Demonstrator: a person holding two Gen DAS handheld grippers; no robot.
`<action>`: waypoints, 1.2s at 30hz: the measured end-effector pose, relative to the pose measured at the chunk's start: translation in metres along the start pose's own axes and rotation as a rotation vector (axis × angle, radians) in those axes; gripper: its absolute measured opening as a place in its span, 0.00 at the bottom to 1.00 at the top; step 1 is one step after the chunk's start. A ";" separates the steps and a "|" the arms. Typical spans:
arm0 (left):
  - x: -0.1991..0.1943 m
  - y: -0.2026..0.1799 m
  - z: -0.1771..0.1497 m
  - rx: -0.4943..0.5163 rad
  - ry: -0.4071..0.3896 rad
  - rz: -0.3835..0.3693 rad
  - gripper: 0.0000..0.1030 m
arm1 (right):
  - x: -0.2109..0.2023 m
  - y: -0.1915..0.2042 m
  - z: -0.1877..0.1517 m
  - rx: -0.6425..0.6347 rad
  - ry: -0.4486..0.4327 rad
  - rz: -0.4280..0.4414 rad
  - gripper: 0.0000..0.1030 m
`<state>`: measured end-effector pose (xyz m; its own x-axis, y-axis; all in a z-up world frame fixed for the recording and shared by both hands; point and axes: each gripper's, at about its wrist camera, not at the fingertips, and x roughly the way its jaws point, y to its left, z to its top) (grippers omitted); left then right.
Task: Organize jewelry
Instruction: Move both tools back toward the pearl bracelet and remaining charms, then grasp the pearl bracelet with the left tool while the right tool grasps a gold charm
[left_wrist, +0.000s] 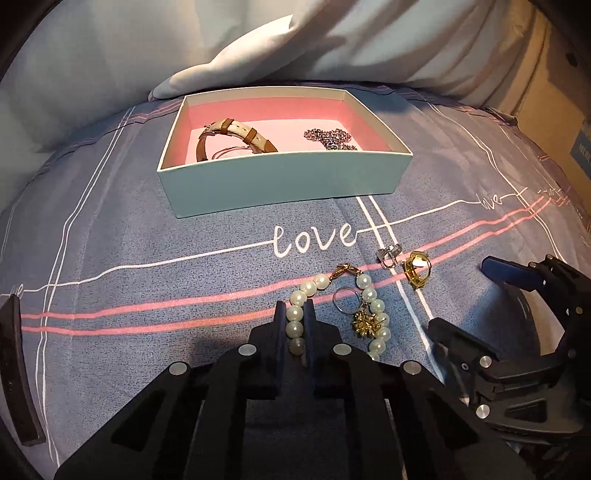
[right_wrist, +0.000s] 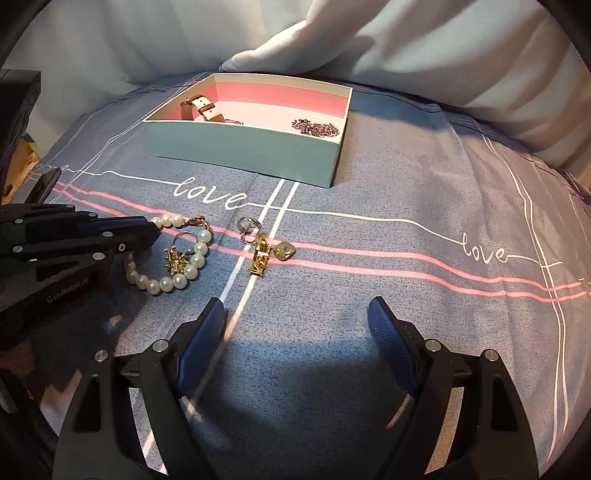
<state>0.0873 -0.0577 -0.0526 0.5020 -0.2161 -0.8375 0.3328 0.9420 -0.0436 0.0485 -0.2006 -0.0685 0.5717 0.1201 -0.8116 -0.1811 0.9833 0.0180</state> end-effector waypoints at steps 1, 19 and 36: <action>-0.002 0.002 0.001 -0.018 -0.010 -0.014 0.09 | 0.003 0.002 0.002 0.001 0.001 0.016 0.61; -0.051 -0.005 0.034 -0.039 -0.119 -0.089 0.09 | -0.025 0.005 0.029 -0.015 -0.111 0.016 0.09; -0.085 0.006 0.107 -0.057 -0.241 -0.048 0.09 | -0.052 0.000 0.102 -0.052 -0.228 0.018 0.09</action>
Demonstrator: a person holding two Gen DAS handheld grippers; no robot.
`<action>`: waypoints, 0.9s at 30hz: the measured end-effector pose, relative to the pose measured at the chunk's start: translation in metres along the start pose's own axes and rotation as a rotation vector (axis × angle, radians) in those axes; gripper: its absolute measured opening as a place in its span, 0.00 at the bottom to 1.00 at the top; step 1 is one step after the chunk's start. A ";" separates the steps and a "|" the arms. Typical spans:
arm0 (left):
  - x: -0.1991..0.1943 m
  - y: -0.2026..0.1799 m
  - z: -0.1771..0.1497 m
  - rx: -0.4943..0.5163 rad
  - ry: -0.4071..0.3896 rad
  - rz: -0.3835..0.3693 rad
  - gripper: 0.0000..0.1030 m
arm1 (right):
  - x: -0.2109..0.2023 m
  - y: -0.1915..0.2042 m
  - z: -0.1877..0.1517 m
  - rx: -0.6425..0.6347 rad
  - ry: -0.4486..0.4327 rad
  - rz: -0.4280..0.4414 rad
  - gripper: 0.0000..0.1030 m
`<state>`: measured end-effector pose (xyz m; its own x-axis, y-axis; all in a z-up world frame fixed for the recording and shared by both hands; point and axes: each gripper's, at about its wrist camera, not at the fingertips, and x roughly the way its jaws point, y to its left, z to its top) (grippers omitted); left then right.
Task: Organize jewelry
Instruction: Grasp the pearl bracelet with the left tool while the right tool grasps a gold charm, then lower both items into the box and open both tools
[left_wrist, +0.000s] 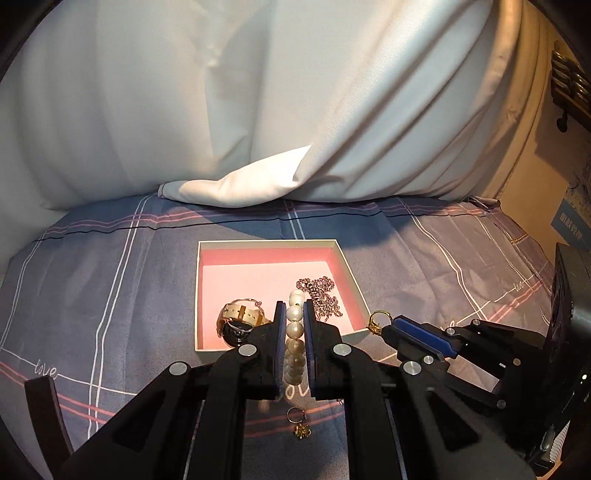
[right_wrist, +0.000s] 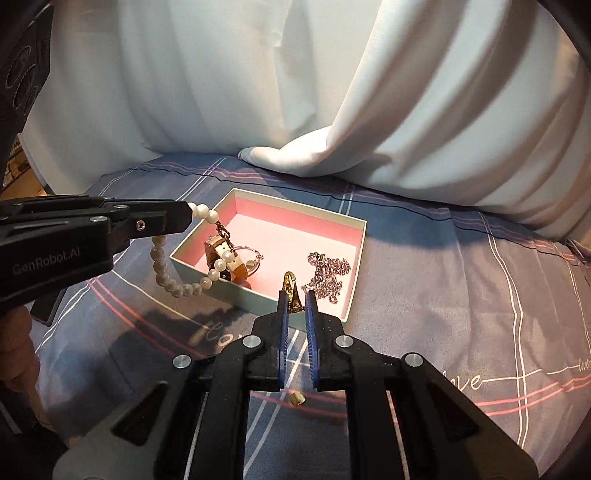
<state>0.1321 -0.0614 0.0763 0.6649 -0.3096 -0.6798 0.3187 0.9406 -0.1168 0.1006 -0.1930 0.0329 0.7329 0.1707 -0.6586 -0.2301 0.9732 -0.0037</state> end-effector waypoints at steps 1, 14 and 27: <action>0.001 0.001 0.006 -0.001 -0.002 0.005 0.09 | 0.001 -0.002 0.007 -0.001 -0.006 -0.004 0.09; 0.062 0.013 0.049 -0.030 0.086 0.071 0.09 | 0.063 -0.016 0.057 -0.006 0.072 -0.004 0.10; 0.119 0.035 0.032 -0.074 0.226 0.091 0.09 | 0.117 -0.020 0.033 0.011 0.218 0.003 0.10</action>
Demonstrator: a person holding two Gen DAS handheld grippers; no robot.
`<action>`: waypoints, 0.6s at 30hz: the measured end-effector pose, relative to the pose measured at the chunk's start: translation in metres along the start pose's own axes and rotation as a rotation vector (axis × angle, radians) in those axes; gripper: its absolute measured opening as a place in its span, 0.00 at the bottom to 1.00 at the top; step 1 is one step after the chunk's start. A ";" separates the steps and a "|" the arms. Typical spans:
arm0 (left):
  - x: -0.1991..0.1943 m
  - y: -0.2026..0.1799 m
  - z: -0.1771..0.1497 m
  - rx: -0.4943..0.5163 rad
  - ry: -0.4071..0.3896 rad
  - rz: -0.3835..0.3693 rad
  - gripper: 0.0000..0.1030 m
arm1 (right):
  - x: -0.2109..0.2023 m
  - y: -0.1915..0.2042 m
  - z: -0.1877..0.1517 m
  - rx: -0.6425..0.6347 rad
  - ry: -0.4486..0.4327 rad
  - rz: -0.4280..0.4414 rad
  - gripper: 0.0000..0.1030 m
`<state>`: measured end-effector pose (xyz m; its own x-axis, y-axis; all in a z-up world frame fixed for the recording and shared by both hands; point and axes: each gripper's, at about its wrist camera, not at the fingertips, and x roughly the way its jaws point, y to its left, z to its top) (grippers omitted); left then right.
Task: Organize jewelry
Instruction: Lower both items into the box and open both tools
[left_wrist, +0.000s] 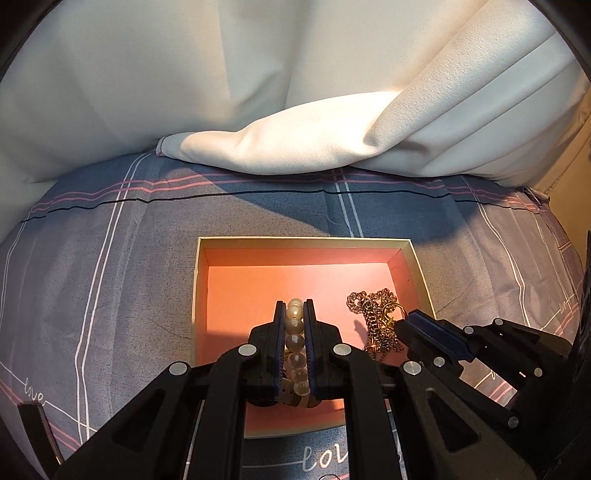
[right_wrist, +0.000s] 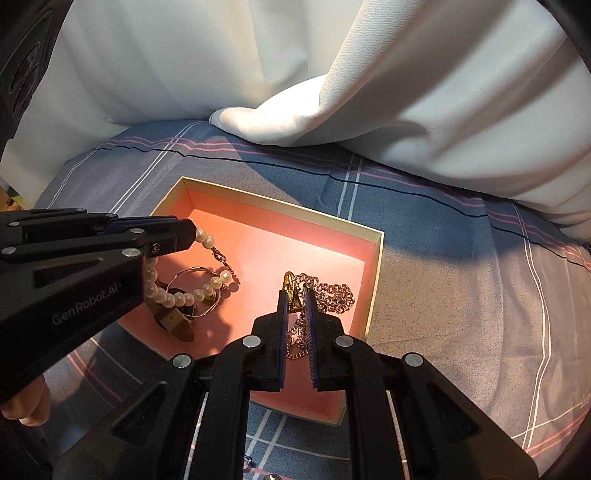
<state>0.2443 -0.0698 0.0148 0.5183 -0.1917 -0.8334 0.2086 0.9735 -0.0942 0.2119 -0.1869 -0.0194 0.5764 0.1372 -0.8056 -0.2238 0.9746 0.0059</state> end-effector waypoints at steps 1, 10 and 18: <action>0.001 0.000 0.000 0.000 0.002 0.000 0.09 | 0.000 0.000 -0.001 0.000 0.000 -0.001 0.10; -0.014 0.001 0.000 0.012 -0.034 0.005 0.42 | -0.010 0.004 -0.005 -0.018 0.009 -0.018 0.20; -0.066 -0.002 -0.037 0.086 -0.121 -0.036 0.71 | -0.059 0.000 -0.032 0.001 -0.088 -0.026 0.48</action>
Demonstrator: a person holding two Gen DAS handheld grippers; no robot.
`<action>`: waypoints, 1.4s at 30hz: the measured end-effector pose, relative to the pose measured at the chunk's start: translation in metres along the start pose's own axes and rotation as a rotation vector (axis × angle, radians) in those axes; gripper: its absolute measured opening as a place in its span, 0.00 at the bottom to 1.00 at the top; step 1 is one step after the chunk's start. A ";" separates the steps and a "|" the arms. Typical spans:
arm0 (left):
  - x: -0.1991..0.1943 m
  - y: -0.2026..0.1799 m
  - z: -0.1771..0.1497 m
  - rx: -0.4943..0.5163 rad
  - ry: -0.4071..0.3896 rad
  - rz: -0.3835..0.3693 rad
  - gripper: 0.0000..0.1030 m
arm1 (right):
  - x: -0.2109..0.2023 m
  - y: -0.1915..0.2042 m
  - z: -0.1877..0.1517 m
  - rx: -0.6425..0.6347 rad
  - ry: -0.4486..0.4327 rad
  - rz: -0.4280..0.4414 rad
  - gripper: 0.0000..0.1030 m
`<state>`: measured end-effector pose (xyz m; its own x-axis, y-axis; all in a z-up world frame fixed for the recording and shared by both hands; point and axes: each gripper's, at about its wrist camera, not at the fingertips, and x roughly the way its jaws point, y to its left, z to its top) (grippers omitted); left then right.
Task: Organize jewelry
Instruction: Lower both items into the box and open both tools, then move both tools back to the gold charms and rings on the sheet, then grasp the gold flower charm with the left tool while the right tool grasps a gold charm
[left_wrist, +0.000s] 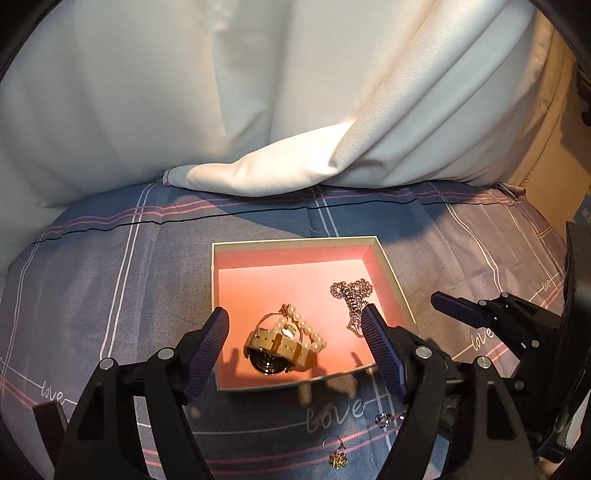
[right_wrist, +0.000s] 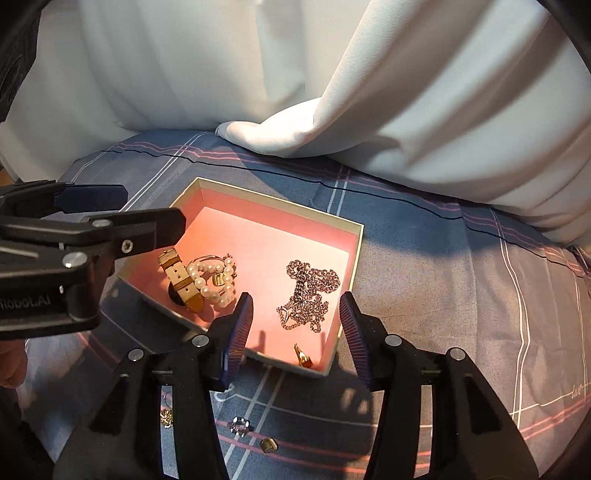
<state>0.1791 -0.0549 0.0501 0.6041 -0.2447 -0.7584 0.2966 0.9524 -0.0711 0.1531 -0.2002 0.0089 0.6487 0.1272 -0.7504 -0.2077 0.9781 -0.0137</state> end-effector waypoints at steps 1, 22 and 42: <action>-0.004 -0.001 -0.009 0.005 0.000 0.000 0.71 | -0.007 -0.002 -0.007 0.014 -0.007 0.005 0.48; 0.030 -0.041 -0.135 0.063 0.172 0.062 0.31 | 0.001 0.011 -0.124 0.060 0.148 0.032 0.48; 0.024 -0.015 -0.136 -0.021 0.172 0.016 0.17 | 0.021 0.021 -0.108 -0.021 0.124 0.023 0.47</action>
<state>0.0882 -0.0505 -0.0553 0.4722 -0.1963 -0.8593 0.2717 0.9598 -0.0700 0.0829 -0.1946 -0.0784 0.5483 0.1272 -0.8265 -0.2376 0.9713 -0.0081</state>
